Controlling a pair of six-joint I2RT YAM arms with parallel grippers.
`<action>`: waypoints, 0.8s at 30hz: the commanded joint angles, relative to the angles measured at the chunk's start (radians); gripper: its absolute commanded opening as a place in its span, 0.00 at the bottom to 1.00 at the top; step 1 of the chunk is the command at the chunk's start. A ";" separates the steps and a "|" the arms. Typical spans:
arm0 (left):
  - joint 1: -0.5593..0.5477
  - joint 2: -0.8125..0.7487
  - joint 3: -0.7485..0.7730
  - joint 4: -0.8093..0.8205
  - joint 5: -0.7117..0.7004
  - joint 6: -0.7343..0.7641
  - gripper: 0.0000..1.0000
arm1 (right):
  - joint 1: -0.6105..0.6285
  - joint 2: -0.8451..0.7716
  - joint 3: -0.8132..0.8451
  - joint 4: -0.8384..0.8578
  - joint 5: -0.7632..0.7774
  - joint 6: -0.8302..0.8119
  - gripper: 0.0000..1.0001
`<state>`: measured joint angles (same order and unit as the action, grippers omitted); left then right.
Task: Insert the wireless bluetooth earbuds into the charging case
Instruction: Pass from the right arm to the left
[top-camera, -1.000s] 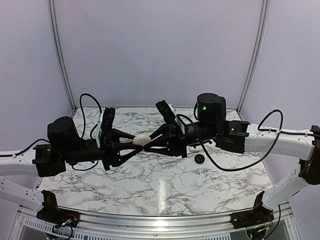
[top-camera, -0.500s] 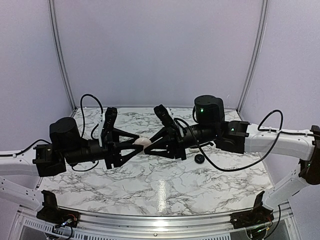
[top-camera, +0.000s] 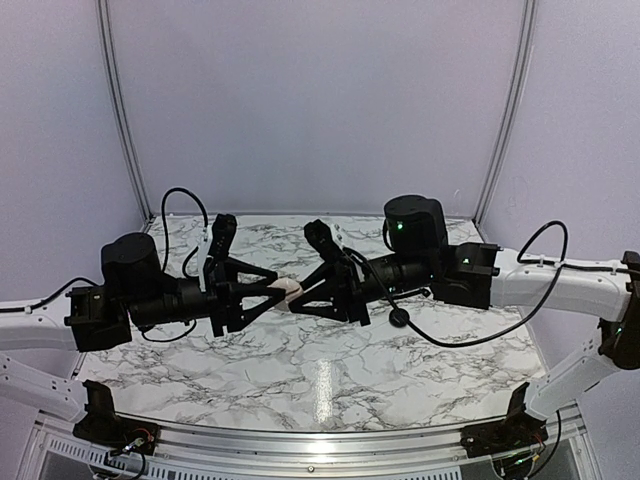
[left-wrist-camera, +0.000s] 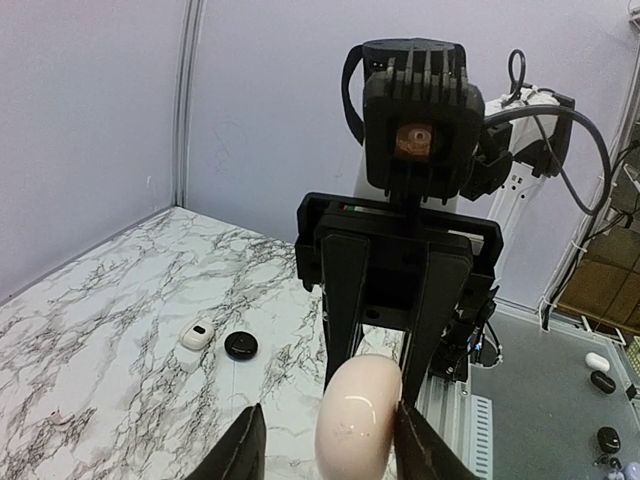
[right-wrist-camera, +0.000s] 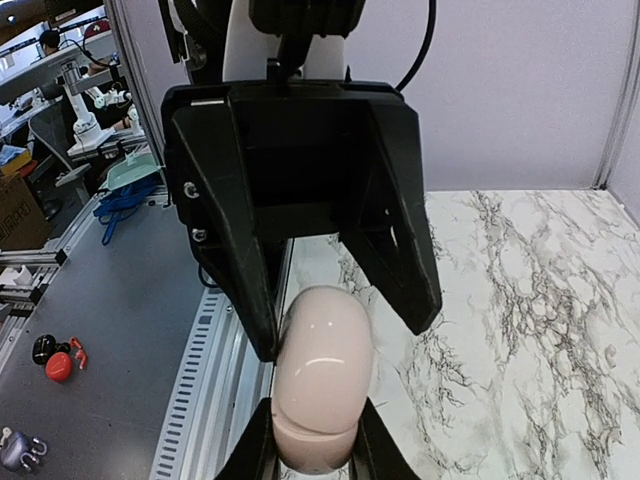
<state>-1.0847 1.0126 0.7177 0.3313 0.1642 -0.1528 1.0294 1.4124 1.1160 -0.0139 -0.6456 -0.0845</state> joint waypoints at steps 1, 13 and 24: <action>0.020 -0.019 0.021 0.011 0.098 0.027 0.46 | 0.021 -0.028 0.026 -0.042 -0.001 -0.018 0.00; 0.019 0.042 0.064 -0.088 0.174 0.085 0.31 | 0.021 -0.010 0.056 -0.061 -0.005 0.003 0.00; 0.016 0.051 0.089 -0.141 0.160 0.120 0.04 | 0.019 -0.011 0.059 -0.062 -0.008 0.010 0.13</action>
<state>-1.0721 1.0618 0.7780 0.2134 0.3359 -0.0399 1.0409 1.4117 1.1301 -0.0917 -0.6575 -0.0822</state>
